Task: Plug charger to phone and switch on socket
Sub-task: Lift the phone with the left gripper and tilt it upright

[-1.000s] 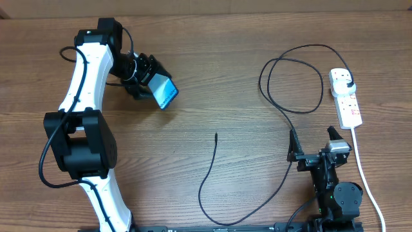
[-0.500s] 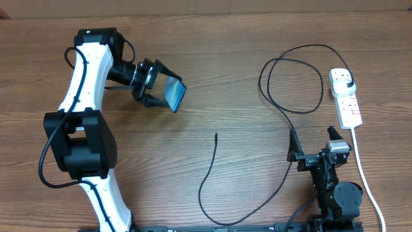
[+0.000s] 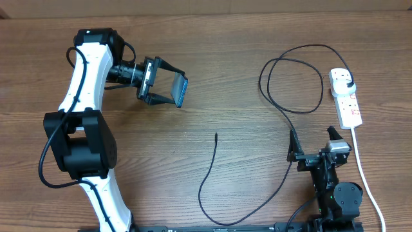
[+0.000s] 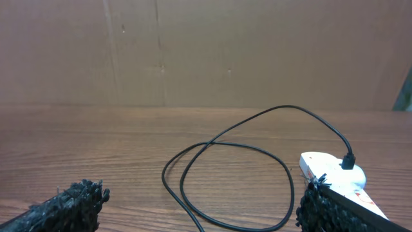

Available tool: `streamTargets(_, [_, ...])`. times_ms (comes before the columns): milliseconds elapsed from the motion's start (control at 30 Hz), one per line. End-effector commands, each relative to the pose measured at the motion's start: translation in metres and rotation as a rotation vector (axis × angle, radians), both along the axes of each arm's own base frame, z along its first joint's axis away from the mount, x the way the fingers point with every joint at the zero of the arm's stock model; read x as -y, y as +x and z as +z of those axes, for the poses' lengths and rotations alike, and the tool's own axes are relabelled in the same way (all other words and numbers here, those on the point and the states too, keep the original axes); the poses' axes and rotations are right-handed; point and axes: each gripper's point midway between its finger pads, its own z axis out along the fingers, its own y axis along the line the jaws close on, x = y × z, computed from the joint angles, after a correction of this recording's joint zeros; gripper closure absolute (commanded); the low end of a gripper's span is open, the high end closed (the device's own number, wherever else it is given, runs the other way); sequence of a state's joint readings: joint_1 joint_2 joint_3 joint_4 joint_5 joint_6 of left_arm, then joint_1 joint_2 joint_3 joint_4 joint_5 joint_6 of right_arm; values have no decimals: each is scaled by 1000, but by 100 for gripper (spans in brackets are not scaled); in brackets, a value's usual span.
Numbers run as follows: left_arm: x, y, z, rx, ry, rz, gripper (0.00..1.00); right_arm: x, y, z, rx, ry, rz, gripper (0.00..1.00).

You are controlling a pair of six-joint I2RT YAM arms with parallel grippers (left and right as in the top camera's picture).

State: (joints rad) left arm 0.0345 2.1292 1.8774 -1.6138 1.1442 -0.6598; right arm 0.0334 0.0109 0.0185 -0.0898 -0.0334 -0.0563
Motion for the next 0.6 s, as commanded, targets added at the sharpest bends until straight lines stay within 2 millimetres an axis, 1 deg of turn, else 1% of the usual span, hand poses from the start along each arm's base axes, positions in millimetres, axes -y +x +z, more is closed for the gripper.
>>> streamTargets(0, [9,8,29,50,-126,27,96,0,0,-2,4,-5,-4,0])
streamTargets(133, [11,9,35,84,-165,26,96,0,0,-2,4,-5,-4,0])
streamTargets(567, [11,10,37,83,-179,31,96,0,0,-2,4,-5,-4,0])
